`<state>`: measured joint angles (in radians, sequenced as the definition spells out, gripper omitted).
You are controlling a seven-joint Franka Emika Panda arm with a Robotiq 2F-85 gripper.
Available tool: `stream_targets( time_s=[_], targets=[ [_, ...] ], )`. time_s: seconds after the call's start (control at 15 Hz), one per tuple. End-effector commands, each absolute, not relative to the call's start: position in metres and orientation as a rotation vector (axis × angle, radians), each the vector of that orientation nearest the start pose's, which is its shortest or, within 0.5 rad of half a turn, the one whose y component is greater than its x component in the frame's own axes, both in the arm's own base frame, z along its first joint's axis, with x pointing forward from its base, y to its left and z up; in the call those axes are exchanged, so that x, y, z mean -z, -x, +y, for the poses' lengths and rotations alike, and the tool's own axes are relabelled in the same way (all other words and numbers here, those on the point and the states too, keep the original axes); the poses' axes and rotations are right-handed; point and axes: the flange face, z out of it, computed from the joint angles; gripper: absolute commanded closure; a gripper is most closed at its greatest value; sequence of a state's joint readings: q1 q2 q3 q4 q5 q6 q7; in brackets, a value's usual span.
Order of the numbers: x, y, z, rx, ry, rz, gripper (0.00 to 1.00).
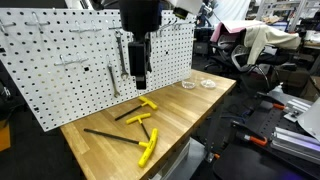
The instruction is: Hang the objects on the slat wall
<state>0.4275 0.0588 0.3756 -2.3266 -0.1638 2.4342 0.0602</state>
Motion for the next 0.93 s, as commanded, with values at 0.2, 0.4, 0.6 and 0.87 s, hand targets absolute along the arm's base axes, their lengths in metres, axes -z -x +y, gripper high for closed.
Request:
stream_targets(
  time_s=[0.2, 0.4, 0.6, 0.87],
  targets=[
    [-0.31, -0.365, 0.378, 0.148, 2.952, -1.31, 0.0],
    [-0.311, -0.366, 0.379, 0.153, 2.951, -1.309, 0.0],
    [-0.311, -0.367, 0.381, 0.157, 2.942, -1.296, 0.0],
    [-0.297, -0.371, 0.386, 0.158, 2.92, -1.252, 0.0]
  ],
)
